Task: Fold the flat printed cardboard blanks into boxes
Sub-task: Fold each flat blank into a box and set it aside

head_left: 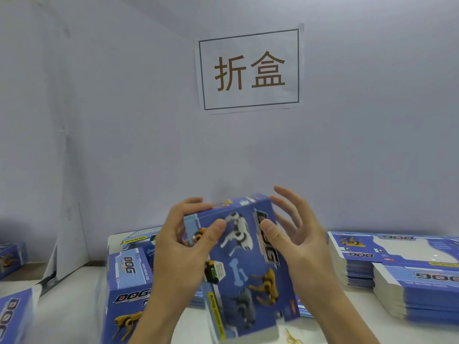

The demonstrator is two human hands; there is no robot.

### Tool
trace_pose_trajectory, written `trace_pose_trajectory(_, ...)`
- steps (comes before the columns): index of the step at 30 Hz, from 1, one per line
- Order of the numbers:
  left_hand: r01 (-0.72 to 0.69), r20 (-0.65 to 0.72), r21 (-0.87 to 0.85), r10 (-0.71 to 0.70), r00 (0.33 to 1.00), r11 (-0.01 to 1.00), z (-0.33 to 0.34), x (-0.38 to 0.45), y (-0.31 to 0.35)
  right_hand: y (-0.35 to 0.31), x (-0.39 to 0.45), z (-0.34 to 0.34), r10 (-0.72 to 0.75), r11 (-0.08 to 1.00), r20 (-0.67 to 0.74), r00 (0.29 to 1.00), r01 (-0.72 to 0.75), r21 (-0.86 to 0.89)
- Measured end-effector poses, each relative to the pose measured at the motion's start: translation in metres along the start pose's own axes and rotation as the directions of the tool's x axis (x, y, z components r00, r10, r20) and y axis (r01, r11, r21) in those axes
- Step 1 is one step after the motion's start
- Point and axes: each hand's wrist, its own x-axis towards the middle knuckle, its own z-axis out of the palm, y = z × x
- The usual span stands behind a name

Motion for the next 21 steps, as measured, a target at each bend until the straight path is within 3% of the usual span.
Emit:
trace_pose_trajectory(3,0.015,-0.248,0.002,-0.014,0.969,1.000,-0.005,0.006,-0.005,-0.001,0.001,0.006,-0.183,0.947,-0.192,0.964,0.120,-0.297)
trace_pose_trajectory(5,0.039,-0.401,-0.076,-0.066,0.914,0.996,-0.010,0.009,-0.010,-0.005,0.001,0.007,-0.249,0.938,-0.211,0.945,0.181,-0.294)
trace_pose_trajectory(7,0.108,-0.489,-0.173,-0.180,0.854,0.979,-0.016,0.012,-0.017,-0.013,0.002,0.009,-0.113,0.980,-0.035,0.993,0.106,-0.168)
trace_pose_trajectory(9,0.145,-0.544,-0.226,-0.248,0.801,0.963,-0.021,0.013,-0.025,-0.018,0.001,0.011,0.033,0.973,0.218,0.975,0.019,-0.231)
trace_pose_trajectory(11,0.152,-0.601,-0.270,-0.290,0.745,0.951,-0.022,0.013,-0.030,-0.019,0.000,0.013,0.033,0.937,0.284,0.958,0.069,-0.342)
trace_pose_trajectory(14,0.126,-0.667,-0.353,-0.344,0.661,0.927,-0.020,0.013,-0.030,-0.026,-0.001,0.016,0.051,0.935,0.292,0.955,0.058,-0.351)
trace_pose_trajectory(16,0.122,-0.698,-0.382,-0.372,0.612,0.916,-0.020,0.013,-0.030,-0.032,-0.003,0.016,0.266,0.884,0.390,0.882,-0.063,-0.463)
trace_pose_trajectory(19,0.147,-0.686,-0.448,-0.444,0.576,0.882,-0.019,0.014,-0.026,-0.035,-0.010,0.019,0.595,0.655,0.487,0.639,-0.036,-0.754)
trace_pose_trajectory(21,0.172,-0.625,-0.508,-0.498,0.601,0.844,-0.013,0.014,-0.023,-0.029,-0.014,0.024,0.648,0.568,0.432,0.627,-0.020,-0.823)
